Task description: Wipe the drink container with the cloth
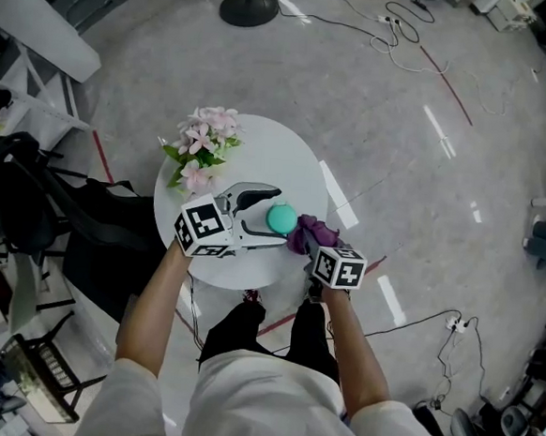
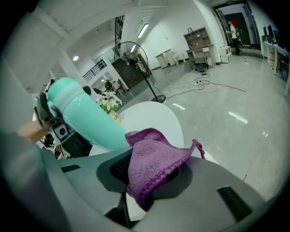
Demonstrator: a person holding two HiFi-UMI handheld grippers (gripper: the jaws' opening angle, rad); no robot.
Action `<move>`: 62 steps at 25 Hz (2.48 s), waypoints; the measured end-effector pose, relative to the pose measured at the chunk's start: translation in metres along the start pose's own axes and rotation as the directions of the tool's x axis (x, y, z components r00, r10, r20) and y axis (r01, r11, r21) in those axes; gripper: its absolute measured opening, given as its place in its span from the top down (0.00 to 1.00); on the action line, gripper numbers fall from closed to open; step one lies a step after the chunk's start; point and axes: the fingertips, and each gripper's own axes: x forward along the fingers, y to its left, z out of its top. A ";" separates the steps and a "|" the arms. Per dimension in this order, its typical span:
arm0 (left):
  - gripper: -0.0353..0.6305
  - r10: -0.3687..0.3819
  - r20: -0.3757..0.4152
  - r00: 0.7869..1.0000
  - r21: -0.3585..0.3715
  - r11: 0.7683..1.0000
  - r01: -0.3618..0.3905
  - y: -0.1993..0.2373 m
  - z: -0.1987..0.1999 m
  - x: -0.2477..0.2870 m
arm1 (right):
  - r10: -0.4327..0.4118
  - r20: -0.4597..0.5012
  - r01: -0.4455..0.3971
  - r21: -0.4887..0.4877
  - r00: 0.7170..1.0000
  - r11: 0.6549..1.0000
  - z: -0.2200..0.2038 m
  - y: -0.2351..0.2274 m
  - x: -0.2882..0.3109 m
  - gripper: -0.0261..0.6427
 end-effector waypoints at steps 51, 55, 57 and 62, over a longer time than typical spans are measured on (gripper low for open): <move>0.50 0.072 -0.271 0.960 0.199 0.980 -0.018 -0.028 0.001 0.033 | 0.430 0.119 -0.406 -0.181 0.895 0.896 0.112 0.086 -0.112 0.80; 0.50 -0.050 -0.272 0.961 0.227 0.967 0.115 -0.032 0.001 0.035 | 0.432 0.136 -0.414 -0.142 0.892 0.899 0.109 0.093 -0.098 0.80; 0.49 -0.081 -0.259 0.963 0.216 0.966 0.140 -0.032 0.001 0.036 | 0.428 0.188 -0.422 -0.076 0.884 0.903 0.108 0.088 -0.092 0.80; 0.49 -0.127 -0.222 0.967 0.187 0.968 0.170 -0.031 -0.001 0.036 | 0.358 0.287 -0.385 0.043 0.888 0.922 0.097 0.065 -0.077 0.80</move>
